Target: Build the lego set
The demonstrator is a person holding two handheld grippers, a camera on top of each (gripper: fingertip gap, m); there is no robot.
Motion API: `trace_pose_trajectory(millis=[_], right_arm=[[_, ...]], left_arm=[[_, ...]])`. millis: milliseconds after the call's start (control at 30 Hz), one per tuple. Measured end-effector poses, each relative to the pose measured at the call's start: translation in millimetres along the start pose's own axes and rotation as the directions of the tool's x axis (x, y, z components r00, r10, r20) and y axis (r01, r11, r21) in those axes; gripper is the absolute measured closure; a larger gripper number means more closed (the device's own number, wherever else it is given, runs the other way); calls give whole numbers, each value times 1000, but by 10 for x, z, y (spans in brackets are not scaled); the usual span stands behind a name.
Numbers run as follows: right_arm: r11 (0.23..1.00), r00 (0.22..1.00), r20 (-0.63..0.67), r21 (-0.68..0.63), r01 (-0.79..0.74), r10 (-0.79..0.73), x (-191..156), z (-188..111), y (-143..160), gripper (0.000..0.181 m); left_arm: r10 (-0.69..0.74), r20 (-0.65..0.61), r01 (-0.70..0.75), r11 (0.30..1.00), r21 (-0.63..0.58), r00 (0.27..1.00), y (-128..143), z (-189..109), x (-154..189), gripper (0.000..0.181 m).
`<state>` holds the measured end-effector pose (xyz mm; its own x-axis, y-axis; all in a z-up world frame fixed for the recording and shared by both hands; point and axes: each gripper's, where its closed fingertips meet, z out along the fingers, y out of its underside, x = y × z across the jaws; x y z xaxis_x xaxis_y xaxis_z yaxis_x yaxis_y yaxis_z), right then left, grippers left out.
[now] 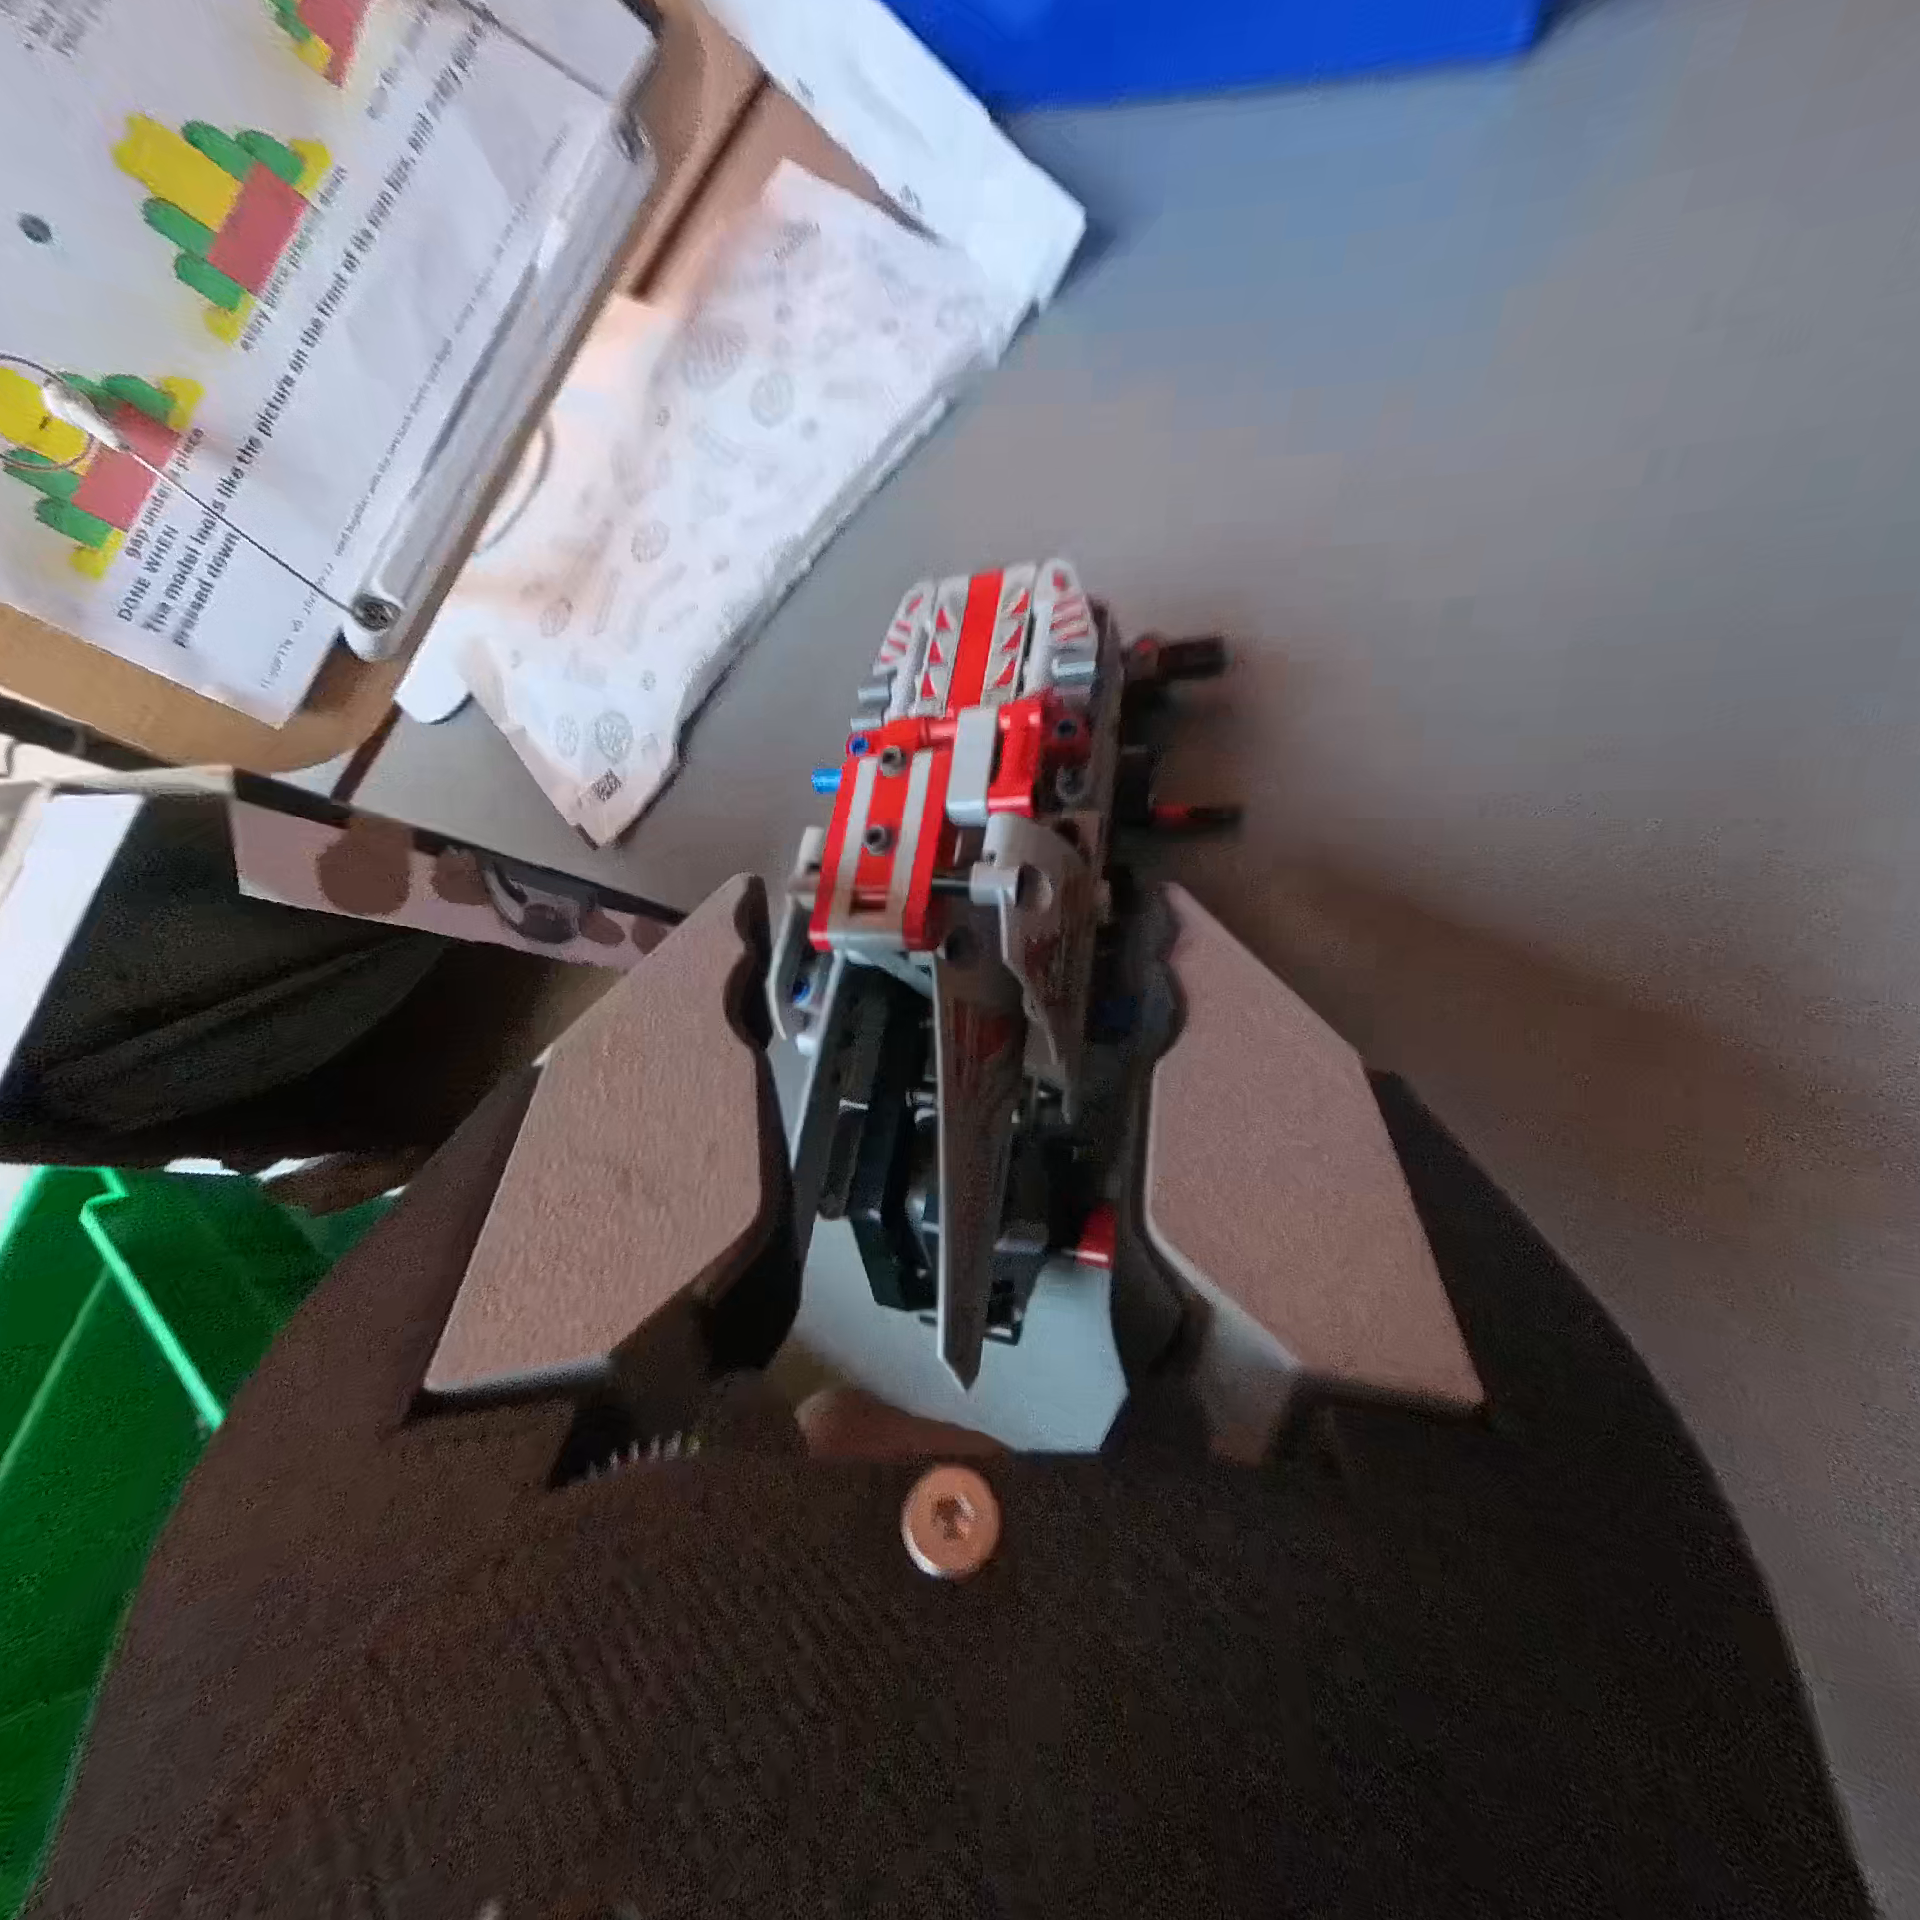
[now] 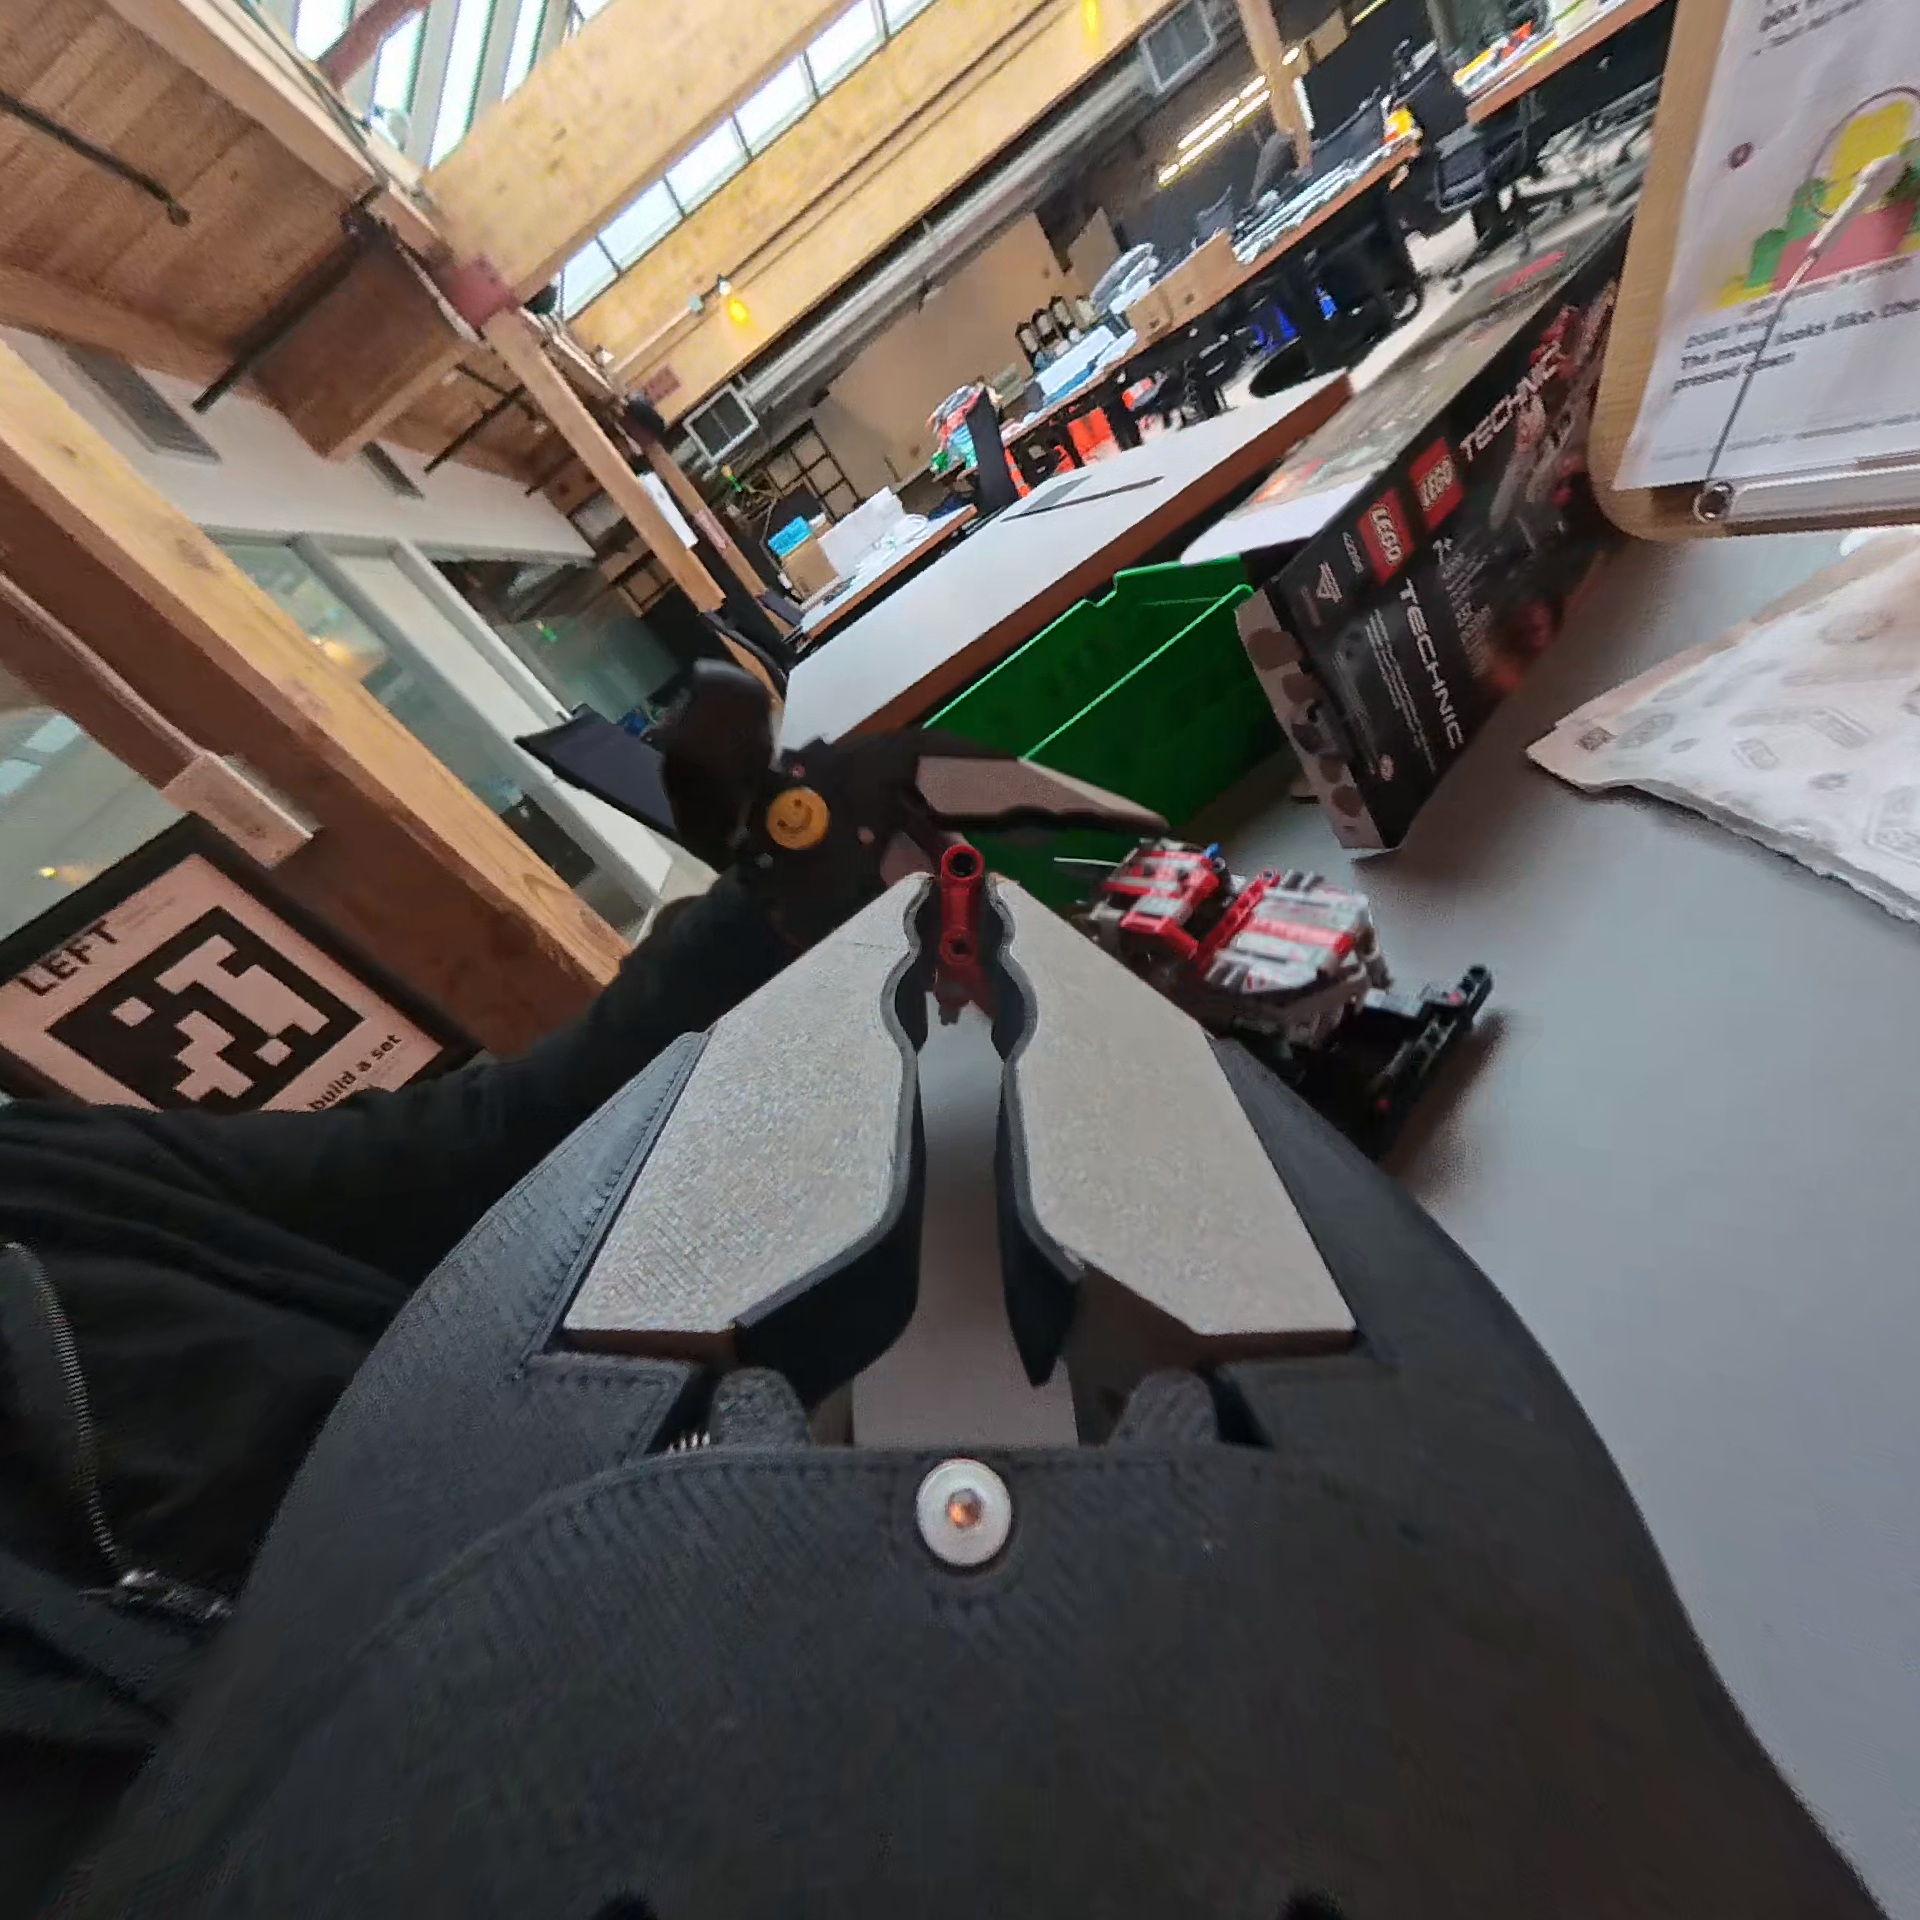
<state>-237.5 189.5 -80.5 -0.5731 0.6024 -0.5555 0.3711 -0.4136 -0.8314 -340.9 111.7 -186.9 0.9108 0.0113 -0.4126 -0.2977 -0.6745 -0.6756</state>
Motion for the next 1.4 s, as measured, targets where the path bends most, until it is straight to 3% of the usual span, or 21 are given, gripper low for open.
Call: trace_pose_trajectory(millis=[167,267,400,533,733,800,933,1167,1400], right_arm=[[1000,999,-37,19,-6,7,103,56,221,177],[1000,1000,14,29,-12,12,7,170,332,177],[1000,991,133,-5,-22,23,-233,408,582,178],[996,990,138,-85,-13,24,-217,525,878,178],[994,984,175,-106,-11,30,-103,473,1010,177],[992,976,214,-127,-18,45,-97,414,1020,168],[983,976,218,-184,16,25,-61,354,1130,167],[975,951,275,-208,-81,138,-90,347,1176,174],[962,945,249,-228,-154,210,-34,347,1177,177]], left_arm=[[-138,-19,140,976,169,990,-279,-388,26,115],[-193,-232,261,914,311,953,-600,-636,497,152],[-241,-383,355,898,261,892,-632,-484,981,148],[-292,-461,448,851,274,838,-608,-404,1118,176],[-344,-539,533,811,243,769,-509,-326,1198,177],[-363,-568,567,791,231,738,-492,-301,1227,177],[-365,-587,589,770,246,723,-479,-255,1267,177],[-301,-548,517,804,294,780,-498,-230,1336,177],[-324,-548,536,795,285,771,-482,-219,1305,177]])
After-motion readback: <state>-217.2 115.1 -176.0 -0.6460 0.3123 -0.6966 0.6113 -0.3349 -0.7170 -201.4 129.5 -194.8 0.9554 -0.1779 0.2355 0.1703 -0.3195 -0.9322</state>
